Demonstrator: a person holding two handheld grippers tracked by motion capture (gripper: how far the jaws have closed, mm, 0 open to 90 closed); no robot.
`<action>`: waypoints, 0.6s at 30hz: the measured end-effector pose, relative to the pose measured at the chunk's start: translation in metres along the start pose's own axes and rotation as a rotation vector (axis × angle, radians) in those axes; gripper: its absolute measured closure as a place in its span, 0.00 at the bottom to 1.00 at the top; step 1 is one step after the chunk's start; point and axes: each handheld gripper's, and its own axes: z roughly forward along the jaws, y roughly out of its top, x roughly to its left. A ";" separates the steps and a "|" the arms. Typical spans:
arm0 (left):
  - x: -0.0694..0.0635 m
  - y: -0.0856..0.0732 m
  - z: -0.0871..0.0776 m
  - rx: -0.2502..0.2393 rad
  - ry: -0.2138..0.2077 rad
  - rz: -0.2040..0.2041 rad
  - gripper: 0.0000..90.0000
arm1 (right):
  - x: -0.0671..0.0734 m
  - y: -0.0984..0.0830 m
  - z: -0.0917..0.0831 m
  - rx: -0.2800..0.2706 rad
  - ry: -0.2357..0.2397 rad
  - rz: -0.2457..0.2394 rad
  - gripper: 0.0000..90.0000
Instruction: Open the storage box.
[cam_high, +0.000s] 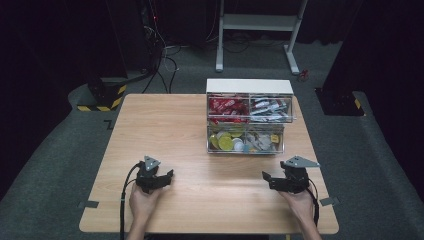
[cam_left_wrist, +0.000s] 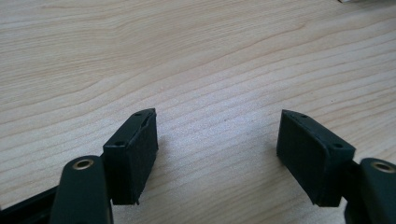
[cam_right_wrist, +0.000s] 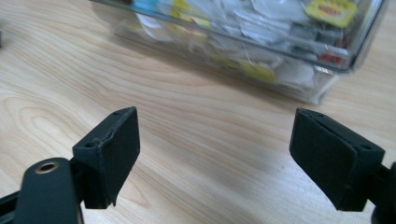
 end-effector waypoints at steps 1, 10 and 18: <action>0.000 0.000 0.000 -0.001 0.001 -0.001 0.33 | 0.001 0.001 -0.001 -0.005 0.008 0.000 0.18; 0.000 0.000 0.000 -0.003 -0.001 -0.004 0.33 | 0.004 0.011 -0.006 -0.030 0.026 -0.010 0.20; 0.000 0.000 0.000 -0.003 -0.002 -0.005 0.33 | 0.005 0.018 -0.010 -0.073 0.041 -0.008 0.19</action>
